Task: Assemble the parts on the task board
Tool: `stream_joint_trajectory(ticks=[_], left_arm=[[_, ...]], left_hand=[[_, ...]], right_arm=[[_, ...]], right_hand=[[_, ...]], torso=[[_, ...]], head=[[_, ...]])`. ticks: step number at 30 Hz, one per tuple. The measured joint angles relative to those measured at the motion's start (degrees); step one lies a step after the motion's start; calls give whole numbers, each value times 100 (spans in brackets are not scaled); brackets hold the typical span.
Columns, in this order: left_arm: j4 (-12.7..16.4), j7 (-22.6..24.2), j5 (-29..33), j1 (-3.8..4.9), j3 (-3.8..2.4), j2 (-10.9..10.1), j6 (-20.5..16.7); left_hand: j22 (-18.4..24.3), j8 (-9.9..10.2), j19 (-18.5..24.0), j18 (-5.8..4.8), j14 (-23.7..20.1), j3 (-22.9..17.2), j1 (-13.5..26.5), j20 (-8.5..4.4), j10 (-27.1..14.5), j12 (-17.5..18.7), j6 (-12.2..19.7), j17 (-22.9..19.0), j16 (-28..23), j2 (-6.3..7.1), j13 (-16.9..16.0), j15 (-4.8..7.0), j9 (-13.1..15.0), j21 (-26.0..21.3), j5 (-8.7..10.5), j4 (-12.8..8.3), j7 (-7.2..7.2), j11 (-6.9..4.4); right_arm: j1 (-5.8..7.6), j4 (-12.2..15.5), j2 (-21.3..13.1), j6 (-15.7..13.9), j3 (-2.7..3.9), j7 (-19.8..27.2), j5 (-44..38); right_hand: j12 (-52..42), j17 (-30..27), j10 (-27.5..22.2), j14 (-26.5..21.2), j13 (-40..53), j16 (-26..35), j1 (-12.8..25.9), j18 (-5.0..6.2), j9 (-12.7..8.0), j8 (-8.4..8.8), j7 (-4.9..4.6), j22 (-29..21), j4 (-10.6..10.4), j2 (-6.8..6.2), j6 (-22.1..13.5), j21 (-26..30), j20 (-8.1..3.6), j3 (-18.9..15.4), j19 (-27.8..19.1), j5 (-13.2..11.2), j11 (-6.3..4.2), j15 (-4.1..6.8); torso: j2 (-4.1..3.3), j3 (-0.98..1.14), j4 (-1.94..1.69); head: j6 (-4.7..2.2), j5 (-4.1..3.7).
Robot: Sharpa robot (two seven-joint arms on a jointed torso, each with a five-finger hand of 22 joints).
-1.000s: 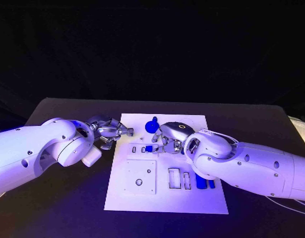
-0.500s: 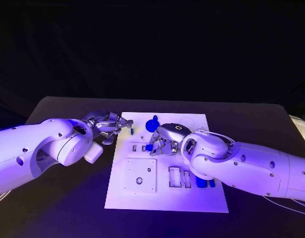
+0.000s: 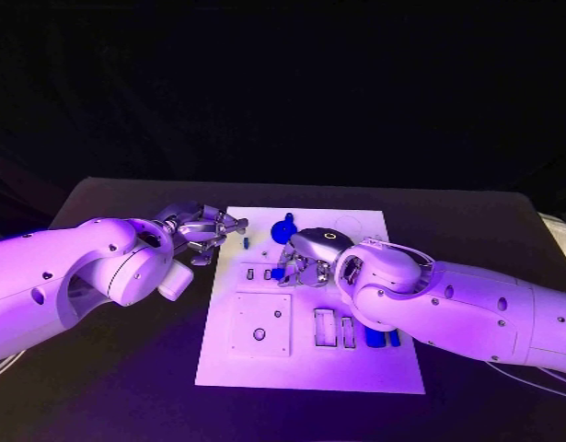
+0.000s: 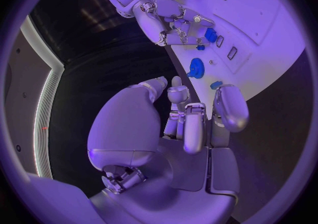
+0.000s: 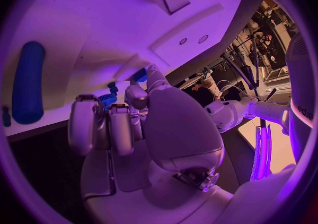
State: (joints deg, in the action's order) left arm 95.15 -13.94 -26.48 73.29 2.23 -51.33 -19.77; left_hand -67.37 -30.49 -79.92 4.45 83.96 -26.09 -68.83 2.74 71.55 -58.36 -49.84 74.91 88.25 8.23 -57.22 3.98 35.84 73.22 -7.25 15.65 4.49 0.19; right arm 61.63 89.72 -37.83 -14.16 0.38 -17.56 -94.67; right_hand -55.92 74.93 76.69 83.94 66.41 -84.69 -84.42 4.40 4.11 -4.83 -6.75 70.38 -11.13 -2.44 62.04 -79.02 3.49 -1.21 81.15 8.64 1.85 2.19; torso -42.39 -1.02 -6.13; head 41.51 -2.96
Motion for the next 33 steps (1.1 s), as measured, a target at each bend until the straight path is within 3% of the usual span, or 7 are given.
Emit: stream_joint_trajectory(ticks=[11,25,33], left_arm=[[41,22,14,0,0,-10,-1],[54,24,20,-1,0,-10,14],[64,20,22,-1,0,-6,31]], left_hand=[[-3,0,0,0,0,0,0,0,0,0,0,0,0,0,-2,0,-6,0,0,0,0,0],[-17,0,0,-1,0,0,-23,0,0,0,0,-1,0,23,-12,0,-6,0,0,0,0,0],[-42,0,0,-1,0,0,-54,0,0,-22,0,4,0,-8,-29,0,-15,0,0,0,0,0]], right_arm=[[-10,-16,88,43,-3,-108,-311],[-41,58,114,114,-7,-268,-660],[-57,80,150,122,-13,-331,-840]], right_hand=[[-26,-1,-1,8,8,-30,-20,0,-4,2,20,39,38,0,61,-23,0,38,0,-182,1,8],[8,-2,-1,8,-36,-30,16,0,-6,50,10,32,31,-69,91,-22,0,62,0,-187,1,8],[-25,-2,0,3,-27,-56,-52,0,13,-25,77,119,101,-72,261,-60,-36,380,35,-151,-41,47]], torso=[[-2,-1,2],[4,-4,5],[4,-3,2]], head=[[26,4],[45,8],[47,11]])
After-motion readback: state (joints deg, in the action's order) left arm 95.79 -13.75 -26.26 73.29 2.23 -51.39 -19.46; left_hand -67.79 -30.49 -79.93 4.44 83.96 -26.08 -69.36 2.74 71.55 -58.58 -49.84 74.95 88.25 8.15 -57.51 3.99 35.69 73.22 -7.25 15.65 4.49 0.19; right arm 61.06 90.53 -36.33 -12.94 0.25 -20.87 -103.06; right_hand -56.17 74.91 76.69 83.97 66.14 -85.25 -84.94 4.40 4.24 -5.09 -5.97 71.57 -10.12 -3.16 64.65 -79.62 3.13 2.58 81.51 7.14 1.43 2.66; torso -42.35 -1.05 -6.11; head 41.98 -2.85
